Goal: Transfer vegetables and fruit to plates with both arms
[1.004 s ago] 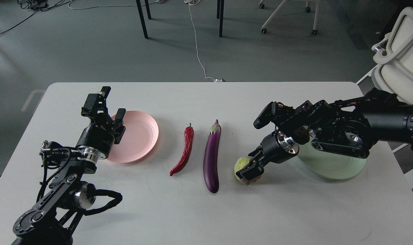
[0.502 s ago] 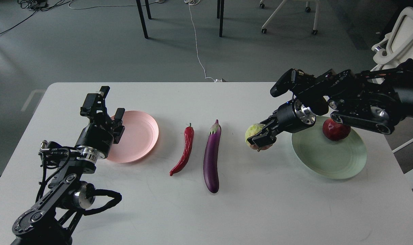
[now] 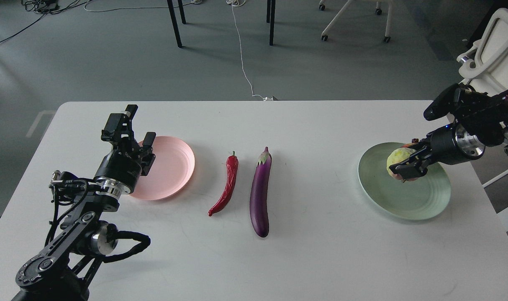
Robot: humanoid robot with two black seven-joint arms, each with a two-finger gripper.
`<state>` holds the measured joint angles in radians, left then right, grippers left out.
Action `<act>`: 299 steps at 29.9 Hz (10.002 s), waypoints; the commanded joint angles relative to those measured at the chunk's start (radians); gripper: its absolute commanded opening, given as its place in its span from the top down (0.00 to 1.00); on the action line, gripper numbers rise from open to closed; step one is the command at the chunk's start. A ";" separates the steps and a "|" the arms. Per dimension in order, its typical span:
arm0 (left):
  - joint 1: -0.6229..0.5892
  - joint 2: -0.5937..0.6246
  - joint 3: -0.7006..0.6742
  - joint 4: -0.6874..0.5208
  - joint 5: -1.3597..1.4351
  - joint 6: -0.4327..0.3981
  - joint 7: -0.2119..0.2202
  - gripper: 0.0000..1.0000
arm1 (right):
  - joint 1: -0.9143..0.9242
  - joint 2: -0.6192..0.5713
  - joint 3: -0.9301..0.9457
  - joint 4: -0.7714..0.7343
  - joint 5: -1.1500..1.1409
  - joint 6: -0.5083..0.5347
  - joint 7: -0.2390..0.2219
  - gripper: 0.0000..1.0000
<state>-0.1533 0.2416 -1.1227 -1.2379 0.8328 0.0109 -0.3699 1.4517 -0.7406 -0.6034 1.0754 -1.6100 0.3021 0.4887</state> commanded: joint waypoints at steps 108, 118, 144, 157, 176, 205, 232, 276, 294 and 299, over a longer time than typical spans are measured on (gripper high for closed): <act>-0.769 -0.193 0.940 0.468 1.010 -0.359 0.131 0.17 | -0.898 0.004 1.108 -0.198 1.662 0.187 0.000 0.05; -0.776 -0.182 0.940 0.468 0.997 -0.358 0.129 0.16 | -0.898 0.003 1.107 -0.195 1.662 0.187 0.000 0.05; -0.779 -0.159 0.937 0.453 0.970 -0.390 0.129 0.79 | -0.898 0.004 1.107 -0.195 1.662 0.187 0.000 0.05; -0.902 -0.151 0.922 0.333 0.650 -0.390 0.206 0.89 | -0.890 0.004 1.105 -0.196 1.661 0.187 0.000 0.05; -0.849 0.403 1.087 0.325 0.612 -0.420 -0.007 0.86 | -0.883 0.007 1.100 -0.195 1.654 0.187 0.000 0.05; -0.822 0.377 1.087 0.477 0.611 -0.295 -0.072 0.27 | -0.887 0.012 1.099 -0.190 1.651 0.187 0.000 0.05; -0.753 0.237 1.031 0.035 0.632 -0.238 0.200 0.12 | -0.889 0.010 1.105 -0.189 1.650 0.187 0.000 0.03; -0.713 0.102 1.040 0.216 0.858 -0.261 0.200 0.88 | -0.898 -0.013 1.099 -0.155 1.648 0.187 0.000 0.03; -0.736 0.243 0.891 0.109 0.518 -0.255 0.477 0.89 | -0.898 -0.011 1.102 -0.152 1.647 0.187 0.000 0.03; -0.727 0.323 0.903 0.101 0.365 -0.250 0.502 0.89 | -0.898 -0.011 1.102 -0.152 1.645 0.187 0.000 0.03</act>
<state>-0.8896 0.5230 -0.2279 -1.1294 1.2561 -0.2427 0.1236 0.5538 -0.7531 0.4986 0.9234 0.0364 0.4887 0.4887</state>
